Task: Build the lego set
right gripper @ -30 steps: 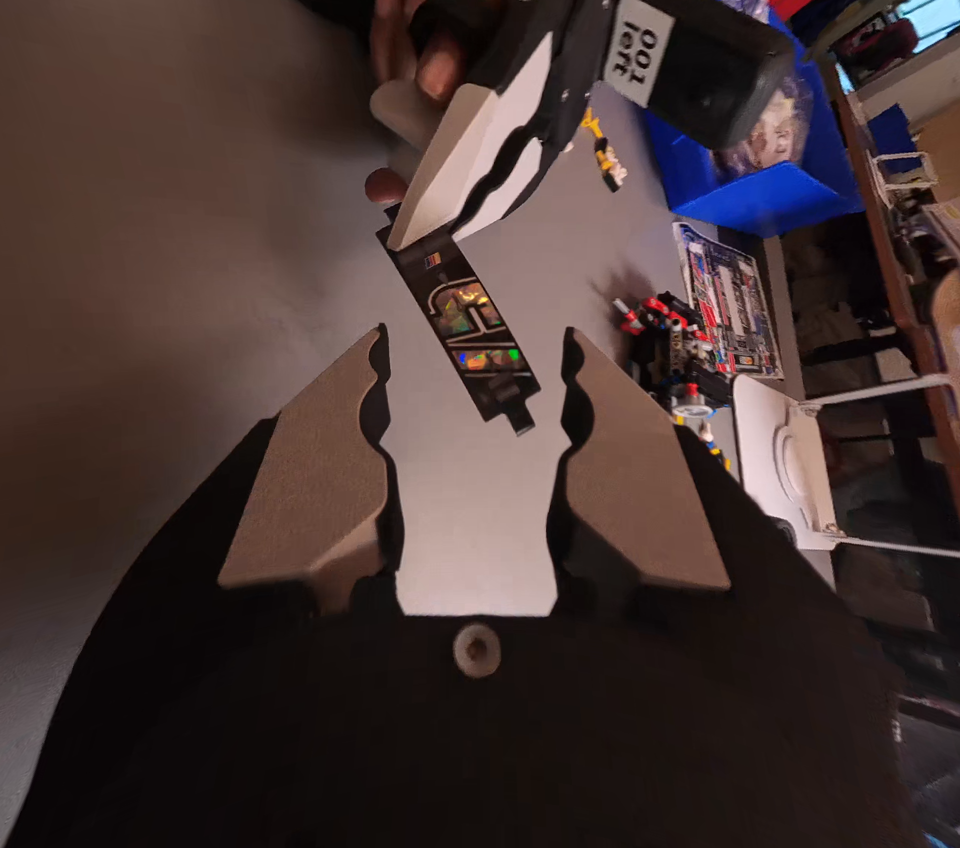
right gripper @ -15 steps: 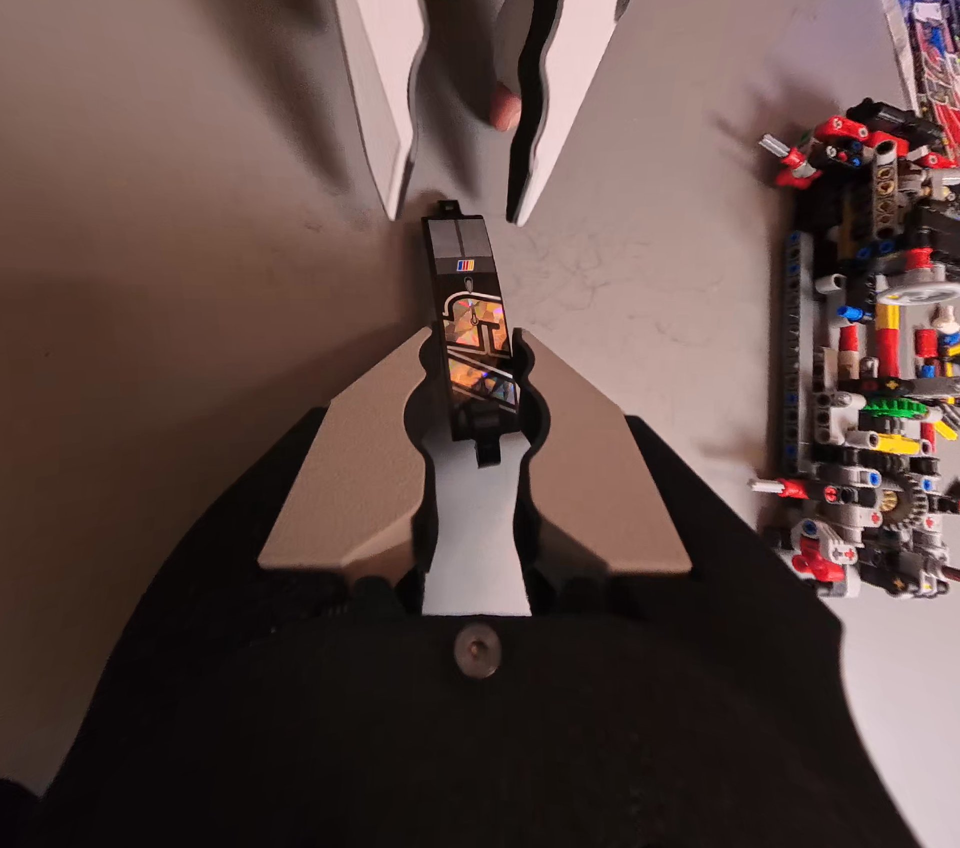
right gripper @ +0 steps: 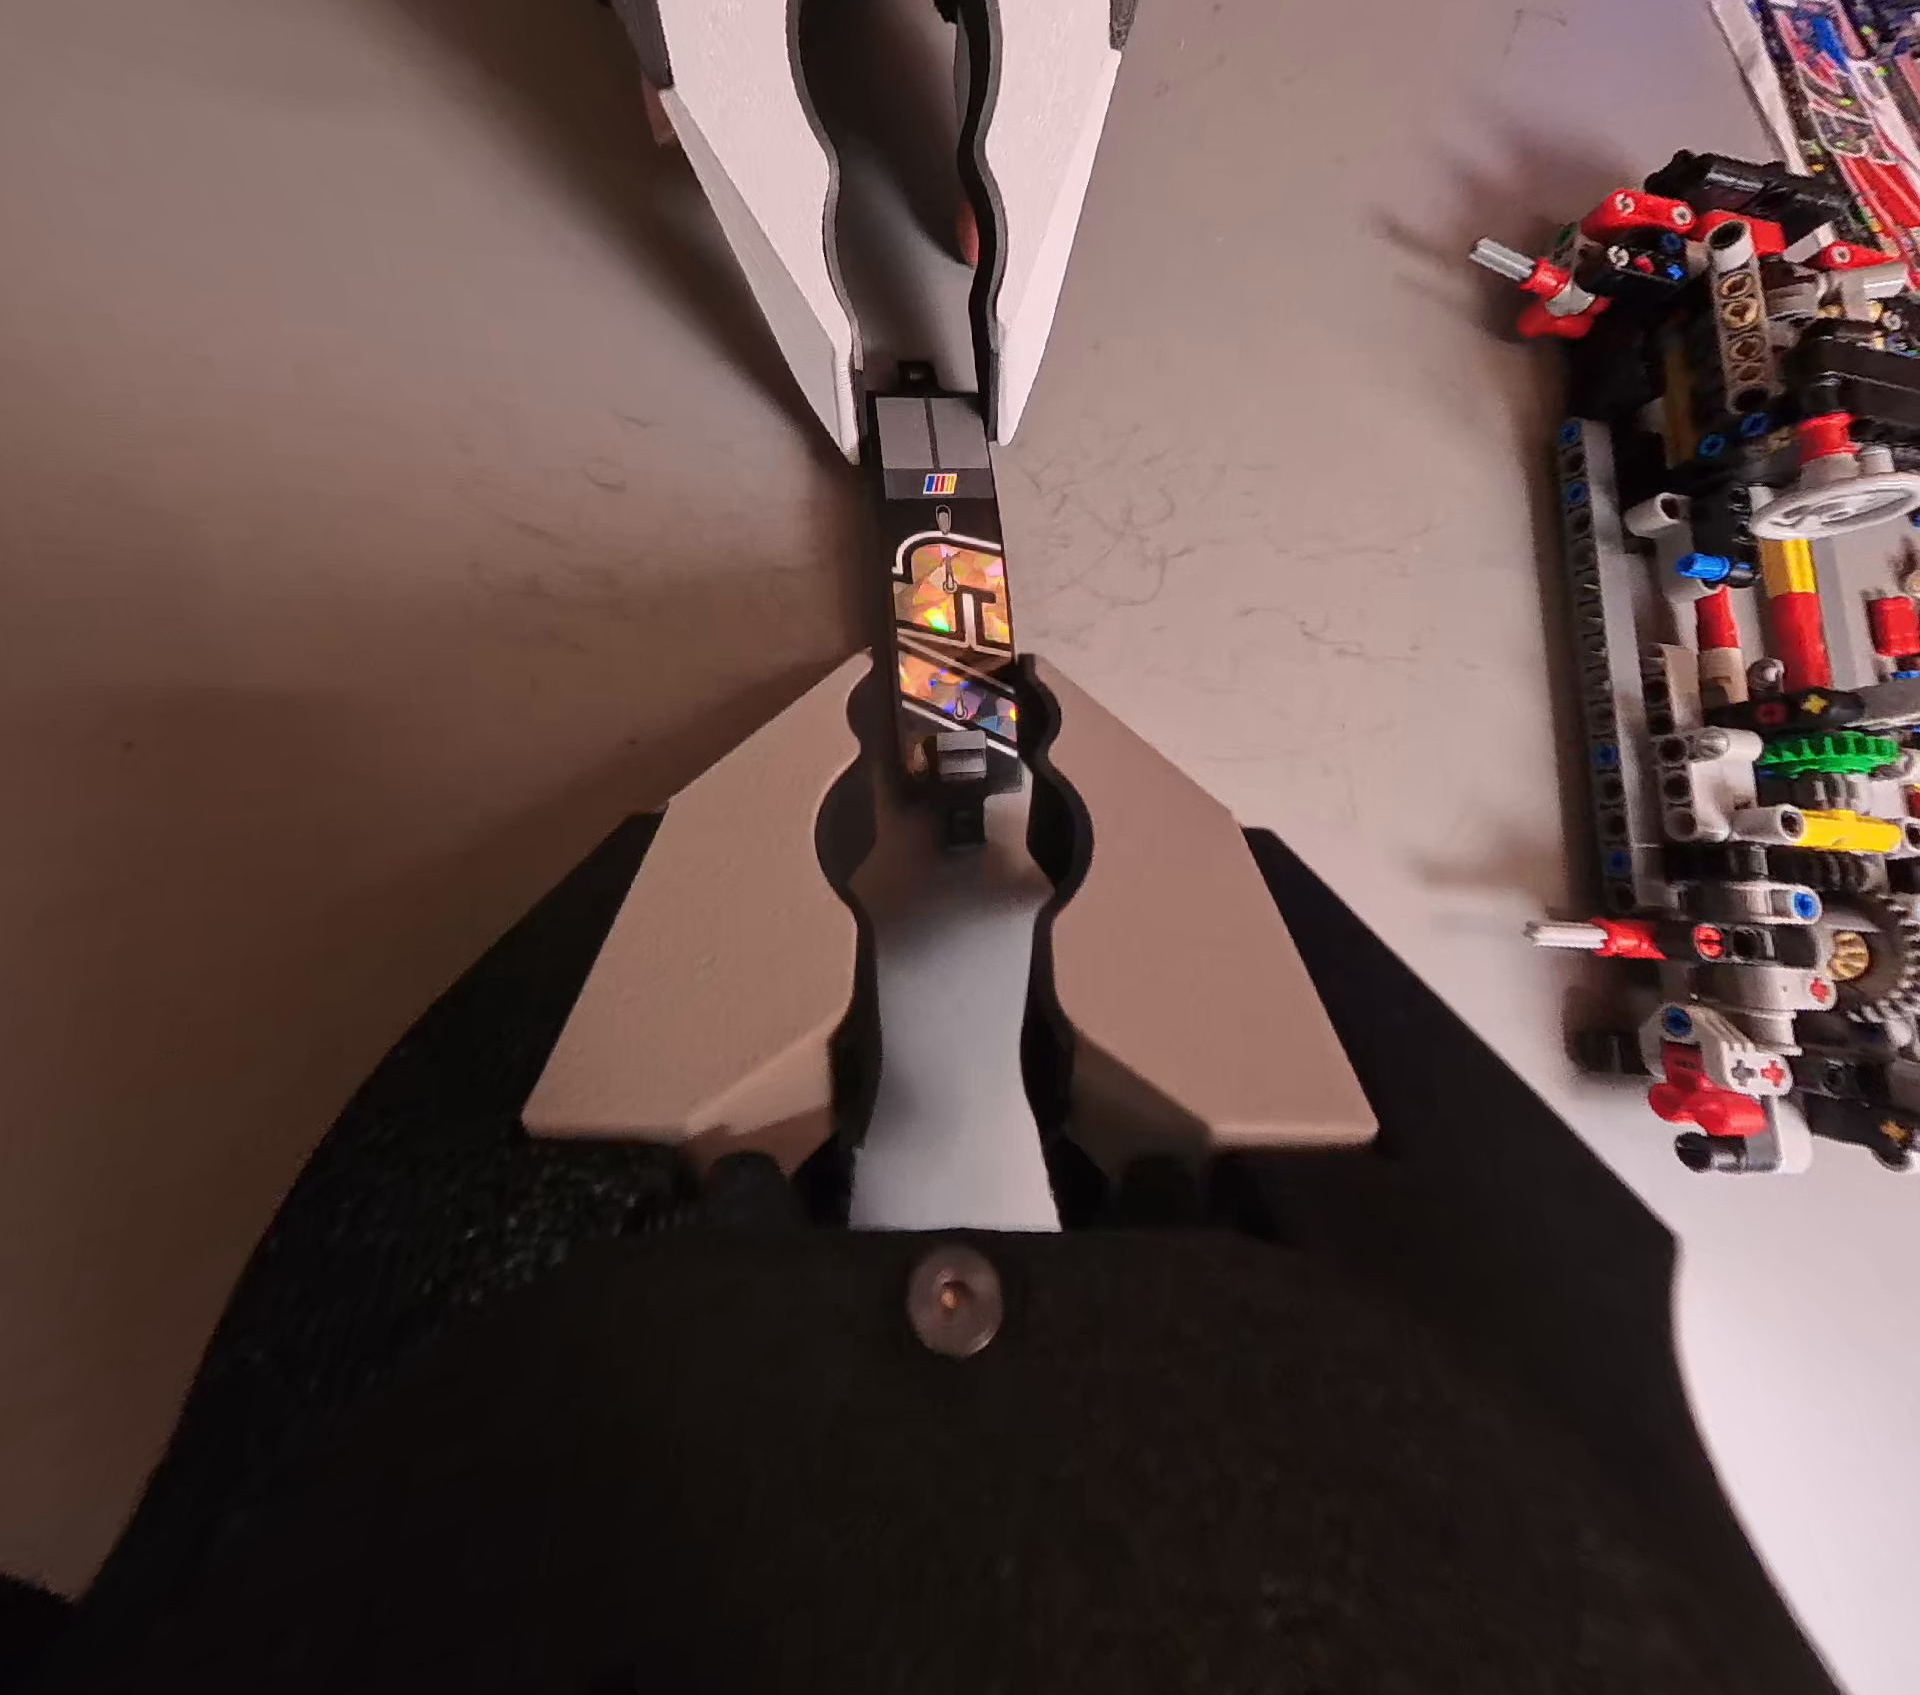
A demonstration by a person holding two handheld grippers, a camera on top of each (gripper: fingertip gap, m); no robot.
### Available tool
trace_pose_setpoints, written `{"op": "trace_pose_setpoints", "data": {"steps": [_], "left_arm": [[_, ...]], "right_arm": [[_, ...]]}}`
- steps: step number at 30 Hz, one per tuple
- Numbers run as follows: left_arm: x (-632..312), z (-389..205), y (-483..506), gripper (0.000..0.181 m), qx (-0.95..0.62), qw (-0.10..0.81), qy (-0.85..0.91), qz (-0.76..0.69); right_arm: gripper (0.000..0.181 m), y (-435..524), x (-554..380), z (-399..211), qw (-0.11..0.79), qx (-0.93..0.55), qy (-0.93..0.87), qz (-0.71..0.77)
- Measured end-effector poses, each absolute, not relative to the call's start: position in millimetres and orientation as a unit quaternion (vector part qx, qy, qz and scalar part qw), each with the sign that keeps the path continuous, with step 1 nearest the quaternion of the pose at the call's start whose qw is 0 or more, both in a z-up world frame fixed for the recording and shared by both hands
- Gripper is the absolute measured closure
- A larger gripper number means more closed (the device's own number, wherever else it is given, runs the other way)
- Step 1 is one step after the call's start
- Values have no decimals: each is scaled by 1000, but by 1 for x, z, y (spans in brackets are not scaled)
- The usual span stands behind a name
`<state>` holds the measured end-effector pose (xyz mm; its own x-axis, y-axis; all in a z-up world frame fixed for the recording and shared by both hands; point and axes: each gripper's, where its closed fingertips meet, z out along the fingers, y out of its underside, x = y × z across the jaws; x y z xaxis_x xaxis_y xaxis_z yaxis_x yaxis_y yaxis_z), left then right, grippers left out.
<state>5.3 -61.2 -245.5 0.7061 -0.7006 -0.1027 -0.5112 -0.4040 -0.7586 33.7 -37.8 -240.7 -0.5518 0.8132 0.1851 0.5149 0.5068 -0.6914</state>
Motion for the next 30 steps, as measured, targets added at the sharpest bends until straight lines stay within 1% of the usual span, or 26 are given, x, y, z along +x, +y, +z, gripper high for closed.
{"op": "trace_pose_setpoints", "data": {"steps": [1,5,8,12,14,18,21,22,23,24,25,27,30], "left_arm": [[5,-246,-61,158,-830,406,365,-117],[6,-245,-62,159,-828,408,365,-121],[8,-236,-64,152,-823,420,353,-149],[1,-196,-57,148,-794,487,268,-246],[-13,-178,-47,144,-777,532,210,-264],[-56,-153,-31,136,-746,622,121,-204],[-81,-136,-29,131,-723,672,86,-137],[-87,-131,-30,133,-716,684,78,-115],[-94,-128,-30,136,-712,692,69,-96],[-99,-127,-31,143,-710,697,60,-78],[-104,-126,-31,153,-709,700,54,-66],[-107,-123,-34,181,-702,707,52,-62],[-111,-122,-33,181,-700,709,35,-80]], "right_arm": [[161,-38,34,-241,252,-402,-829,297],[160,-37,34,-241,255,-402,-827,299],[150,-36,35,-237,256,-405,-822,308],[148,-27,27,-212,294,-424,-773,369],[145,-15,20,-196,329,-443,-732,400],[145,18,9,-170,405,-493,-629,445],[150,38,8,-158,457,-512,-574,447],[157,44,9,-155,475,-514,-561,443],[175,49,10,-153,492,-517,-549,436],[181,52,11,-150,504,-515,-541,433],[181,54,12,-150,508,-516,-537,432],[181,58,12,-151,513,-521,-532,428],[181,67,12,-150,524,-526,-521,421]]}}
